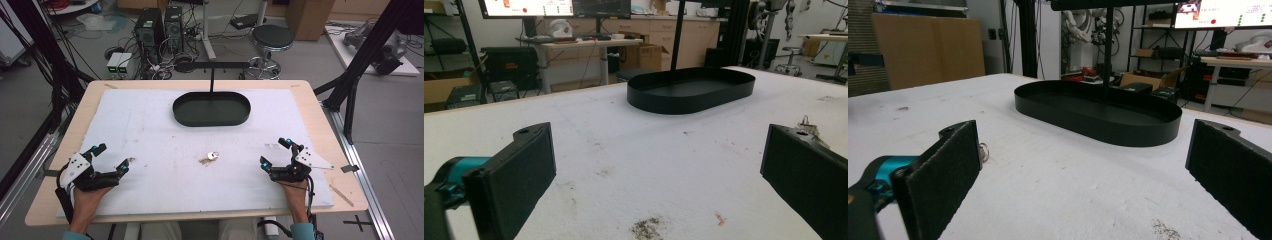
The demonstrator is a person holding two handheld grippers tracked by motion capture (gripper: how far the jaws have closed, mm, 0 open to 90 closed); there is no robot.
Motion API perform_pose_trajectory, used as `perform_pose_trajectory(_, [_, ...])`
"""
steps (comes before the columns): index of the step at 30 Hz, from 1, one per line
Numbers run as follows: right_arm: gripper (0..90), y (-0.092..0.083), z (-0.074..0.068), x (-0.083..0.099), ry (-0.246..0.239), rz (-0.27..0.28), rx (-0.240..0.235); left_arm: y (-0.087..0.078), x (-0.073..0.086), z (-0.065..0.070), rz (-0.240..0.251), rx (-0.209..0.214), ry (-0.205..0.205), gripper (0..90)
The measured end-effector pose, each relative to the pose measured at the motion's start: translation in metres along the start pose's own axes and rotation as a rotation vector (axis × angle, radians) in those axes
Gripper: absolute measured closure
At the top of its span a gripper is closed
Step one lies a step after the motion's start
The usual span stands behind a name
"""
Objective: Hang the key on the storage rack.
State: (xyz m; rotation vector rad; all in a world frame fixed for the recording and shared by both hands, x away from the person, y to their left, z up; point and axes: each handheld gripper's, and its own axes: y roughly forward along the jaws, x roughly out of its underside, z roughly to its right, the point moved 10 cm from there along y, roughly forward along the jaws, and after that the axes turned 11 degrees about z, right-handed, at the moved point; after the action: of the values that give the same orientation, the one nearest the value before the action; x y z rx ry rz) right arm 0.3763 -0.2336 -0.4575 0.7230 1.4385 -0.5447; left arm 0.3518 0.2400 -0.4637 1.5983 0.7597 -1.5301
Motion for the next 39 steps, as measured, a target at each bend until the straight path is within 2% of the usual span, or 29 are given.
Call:
perform_pose_trajectory(4, [0.5, 0.000, 0.001, 0.000, 0.012, 0.003, 0.005, 0.000, 0.000, 0.000, 0.001, 0.000, -0.003, 1.7])
perform_pose_trajectory(21, [0.5, 0.000, 0.001, 0.000, 0.004, 0.003, 0.003, 0.000, 0.000, 0.000, -0.002, 0.005, 0.007, 1.7])
perform_pose_trajectory(23, [0.5, 0.000, 0.001, -0.001, 0.014, 0.004, 0.005, 0.000, 0.000, 0.000, -0.001, 0.003, 0.005, 1.7])
perform_pose_trajectory(26, [0.5, 0.001, 0.003, -0.001, 0.024, -0.003, 0.009, -0.001, 0.000, 0.000, 0.000, 0.004, 0.004, 1.7])
perform_pose_trajectory(27, [0.5, 0.001, 0.002, 0.000, 0.025, -0.020, 0.009, 0.000, -0.001, 0.000, 0.005, 0.002, 0.004, 1.7])
perform_pose_trajectory(30, [0.5, 0.004, -0.002, -0.009, 0.026, -0.022, -0.009, -0.001, -0.001, 0.000, 0.007, 0.003, 0.004, 1.7])
perform_pose_trajectory(33, [0.5, 0.010, -0.004, -0.019, 0.015, -0.047, -0.032, -0.001, 0.000, 0.000, 0.001, 0.003, 0.000, 1.7])
perform_pose_trajectory(34, [0.5, 0.017, -0.006, -0.031, 0.008, -0.074, -0.056, -0.001, -0.001, -0.001, 0.003, 0.003, -0.004, 1.7])
perform_pose_trajectory(37, [0.6, 0.026, -0.009, -0.050, -0.010, -0.090, -0.093, 0.000, 0.000, 0.000, 0.000, 0.006, 0.000, 1.7])
perform_pose_trajectory(39, [0.6, 0.035, -0.010, -0.061, -0.027, -0.122, -0.130, 0.000, 0.000, 0.000, 0.000, 0.006, 0.001, 1.7])
